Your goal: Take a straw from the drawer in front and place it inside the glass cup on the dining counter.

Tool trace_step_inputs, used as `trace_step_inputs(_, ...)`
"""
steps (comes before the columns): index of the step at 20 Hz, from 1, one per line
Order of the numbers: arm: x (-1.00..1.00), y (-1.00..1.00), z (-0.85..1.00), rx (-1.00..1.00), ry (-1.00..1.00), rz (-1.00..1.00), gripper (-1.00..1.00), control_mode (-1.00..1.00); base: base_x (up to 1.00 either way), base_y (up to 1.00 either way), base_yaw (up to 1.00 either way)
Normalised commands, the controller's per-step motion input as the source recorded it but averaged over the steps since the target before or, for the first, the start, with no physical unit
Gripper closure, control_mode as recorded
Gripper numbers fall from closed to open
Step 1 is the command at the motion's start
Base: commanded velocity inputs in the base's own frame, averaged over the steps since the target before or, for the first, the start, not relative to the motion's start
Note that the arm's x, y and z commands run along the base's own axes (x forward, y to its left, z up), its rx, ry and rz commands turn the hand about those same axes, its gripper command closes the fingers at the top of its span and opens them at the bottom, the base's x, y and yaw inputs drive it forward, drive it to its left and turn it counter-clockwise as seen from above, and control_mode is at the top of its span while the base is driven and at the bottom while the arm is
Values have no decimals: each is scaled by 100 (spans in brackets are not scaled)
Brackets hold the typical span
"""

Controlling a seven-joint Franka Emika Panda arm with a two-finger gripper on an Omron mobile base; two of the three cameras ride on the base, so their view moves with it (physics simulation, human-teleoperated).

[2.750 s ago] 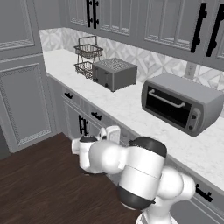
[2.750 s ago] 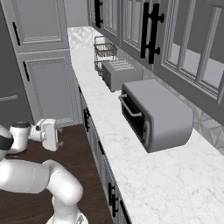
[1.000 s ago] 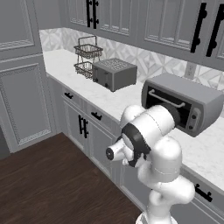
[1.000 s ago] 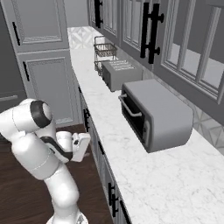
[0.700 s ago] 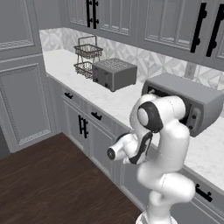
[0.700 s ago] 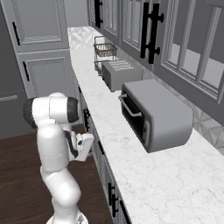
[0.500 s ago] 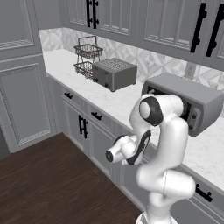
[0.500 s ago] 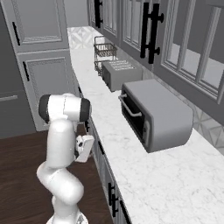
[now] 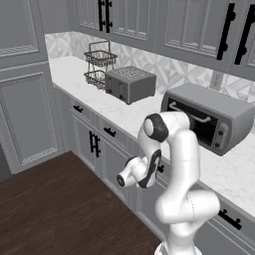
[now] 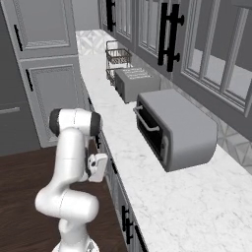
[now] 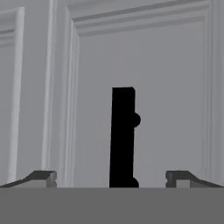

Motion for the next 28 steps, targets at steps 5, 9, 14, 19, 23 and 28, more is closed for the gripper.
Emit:
trace_step_inputs(5, 39, -36, -5, 0, 1, 0, -100, -100, 0, 0, 0)
trace_step_inputs(9, 6, -31, 0, 0, 0, 0, -100, -100, 0, 0, 0)
trace_step_inputs(14, 3, -28, 0, 0, 0, 0, 100, -100, 0, 0, 0)
trace_step_inputs(19, -4, 0, 0, 0, 0, 0, 100, -100, 0, 0, 0)
trace_step_inputs(23, -16, 33, 0, 0, 0, 0, 100, -100, 0, 0, 0)
trace_step_inputs(28, -30, 80, 0, 0, 0, 1, 100, -100, 0, 0, 0)
